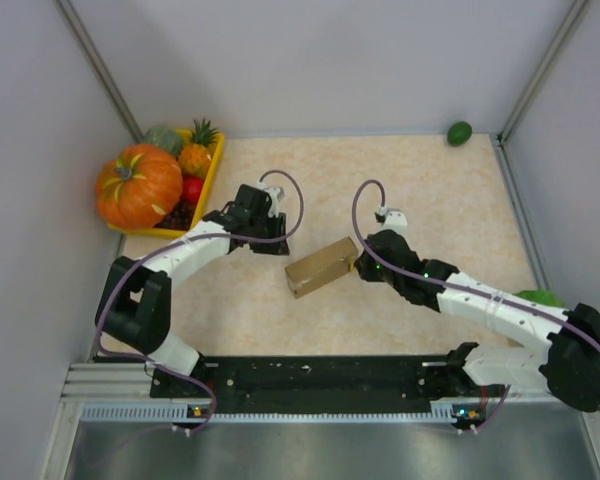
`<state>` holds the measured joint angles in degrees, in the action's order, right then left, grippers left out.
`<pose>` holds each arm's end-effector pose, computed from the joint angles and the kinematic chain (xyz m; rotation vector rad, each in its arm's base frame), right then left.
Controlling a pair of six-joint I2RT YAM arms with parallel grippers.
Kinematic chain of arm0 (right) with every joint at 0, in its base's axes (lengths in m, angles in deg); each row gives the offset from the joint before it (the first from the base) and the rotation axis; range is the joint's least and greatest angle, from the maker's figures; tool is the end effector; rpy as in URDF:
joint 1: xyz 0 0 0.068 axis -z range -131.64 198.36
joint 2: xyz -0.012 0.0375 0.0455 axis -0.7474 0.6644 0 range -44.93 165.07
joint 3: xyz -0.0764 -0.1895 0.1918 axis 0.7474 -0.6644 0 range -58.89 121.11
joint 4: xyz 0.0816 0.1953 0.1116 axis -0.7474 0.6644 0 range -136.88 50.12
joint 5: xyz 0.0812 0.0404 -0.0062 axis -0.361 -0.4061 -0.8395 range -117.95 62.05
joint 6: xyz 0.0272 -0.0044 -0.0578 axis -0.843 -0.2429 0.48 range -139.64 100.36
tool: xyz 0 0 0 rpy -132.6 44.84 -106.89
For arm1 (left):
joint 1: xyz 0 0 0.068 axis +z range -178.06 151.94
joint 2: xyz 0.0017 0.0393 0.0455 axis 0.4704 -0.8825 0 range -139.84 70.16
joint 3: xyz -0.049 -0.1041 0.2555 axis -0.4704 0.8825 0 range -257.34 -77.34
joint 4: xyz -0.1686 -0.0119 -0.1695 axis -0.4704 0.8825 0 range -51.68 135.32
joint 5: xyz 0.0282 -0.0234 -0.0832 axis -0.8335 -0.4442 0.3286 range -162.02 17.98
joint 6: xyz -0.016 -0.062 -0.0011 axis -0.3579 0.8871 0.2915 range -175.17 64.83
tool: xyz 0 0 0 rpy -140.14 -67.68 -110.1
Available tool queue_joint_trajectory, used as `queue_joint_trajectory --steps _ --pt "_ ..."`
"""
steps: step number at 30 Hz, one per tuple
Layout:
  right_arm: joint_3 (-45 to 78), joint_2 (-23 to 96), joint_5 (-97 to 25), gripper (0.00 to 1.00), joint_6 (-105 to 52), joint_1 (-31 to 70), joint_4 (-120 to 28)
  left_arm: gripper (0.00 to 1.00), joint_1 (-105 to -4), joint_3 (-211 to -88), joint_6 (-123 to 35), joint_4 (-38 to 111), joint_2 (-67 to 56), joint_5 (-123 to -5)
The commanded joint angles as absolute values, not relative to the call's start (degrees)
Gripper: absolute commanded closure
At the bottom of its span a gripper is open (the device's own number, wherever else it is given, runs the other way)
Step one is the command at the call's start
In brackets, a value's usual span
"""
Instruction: Unpack the express box
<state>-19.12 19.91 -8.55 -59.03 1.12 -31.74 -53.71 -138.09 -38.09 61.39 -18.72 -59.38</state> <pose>0.1632 0.1522 0.2420 0.0242 2.2617 0.4376 0.2790 -0.1461 0.2382 0.2872 2.5125 -0.5848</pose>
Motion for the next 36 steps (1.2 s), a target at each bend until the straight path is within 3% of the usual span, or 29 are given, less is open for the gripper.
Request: queue_joint_trajectory --steps 1,15,20,28,32,36 --pt "-11.88 23.53 -7.29 1.0 -56.04 0.82 -39.05 0.61 -53.9 -134.83 -32.94 61.35 -18.52 -55.26" --pt "1.21 40.05 -24.06 1.0 -45.3 2.75 -45.03 0.58 -53.9 -126.91 -27.75 47.64 -17.02 -32.83" --pt "3.16 41.39 -20.85 1.0 -44.68 2.75 -43.19 0.58 -53.81 -128.75 -28.97 50.44 -15.36 -37.91" --pt "4.48 31.64 -11.69 1.0 -45.47 2.92 -33.97 0.57 -53.72 -132.09 -31.87 56.25 -4.47 -59.0" --pt "3.69 25.57 -18.78 1.0 -49.42 2.4 -27.9 0.52 -53.72 -133.84 -32.84 48.89 -3.48 -57.19" --pt "-0.69 19.25 -18.37 1.0 -50.4 -5.48 -25.61 0.5 -53.72 -141.57 -33.11 48.33 -10.85 -53.4"
